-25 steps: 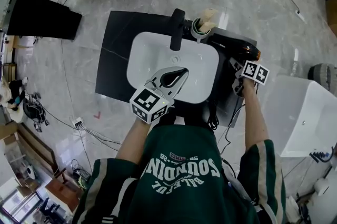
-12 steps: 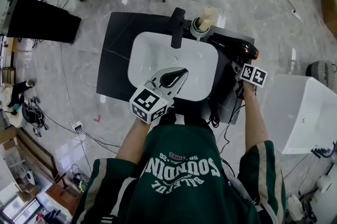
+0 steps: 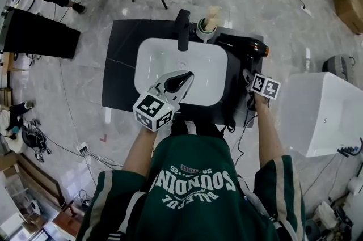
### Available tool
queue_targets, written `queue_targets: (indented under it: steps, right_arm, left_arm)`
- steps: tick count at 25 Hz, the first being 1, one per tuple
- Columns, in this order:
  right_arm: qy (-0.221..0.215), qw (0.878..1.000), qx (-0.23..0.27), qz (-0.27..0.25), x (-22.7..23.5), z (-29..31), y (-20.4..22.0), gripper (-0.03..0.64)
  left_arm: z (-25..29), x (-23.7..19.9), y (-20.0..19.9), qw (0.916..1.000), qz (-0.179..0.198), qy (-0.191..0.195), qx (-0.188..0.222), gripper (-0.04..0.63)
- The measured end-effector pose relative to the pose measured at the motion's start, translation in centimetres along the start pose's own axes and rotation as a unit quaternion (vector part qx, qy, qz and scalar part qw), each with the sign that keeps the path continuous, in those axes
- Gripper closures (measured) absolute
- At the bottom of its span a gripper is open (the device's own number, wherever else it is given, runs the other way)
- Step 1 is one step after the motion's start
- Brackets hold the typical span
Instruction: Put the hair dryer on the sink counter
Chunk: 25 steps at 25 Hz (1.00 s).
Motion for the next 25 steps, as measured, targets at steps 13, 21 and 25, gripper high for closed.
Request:
queue_targets:
  steps: [13,21,25]
  right_arm:
    - [0.017,0.991,0.127,-0.031,-4.8,-6.8,2.4,0.568]
    - [0.009,0.984,0.159,-0.081,-10.0,-9.2,5.1,0.572]
    - [0.0,0.98,0.167,-0.107,-12.6,-10.3,6.7,0.574]
  left_arm:
    - [-3.7,0.9,0.5,0.9999,0.012,0.007,0.003,0.58]
    - [-6.2,1.2,1.0,0.9997,0.021,0.014,0.005,0.58]
    - [-7.8,1.3,1.0,0.9994,0.028,0.013,0.011,0.58]
Point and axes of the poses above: the fingertips, and each gripper's own axes: z forward along the fingers, x to its right, y out of its underside, the point moved 3 cm from there along -z, backward along the fingers, and after that the axes turned 6 degrees about z, right-handed, at the moved point
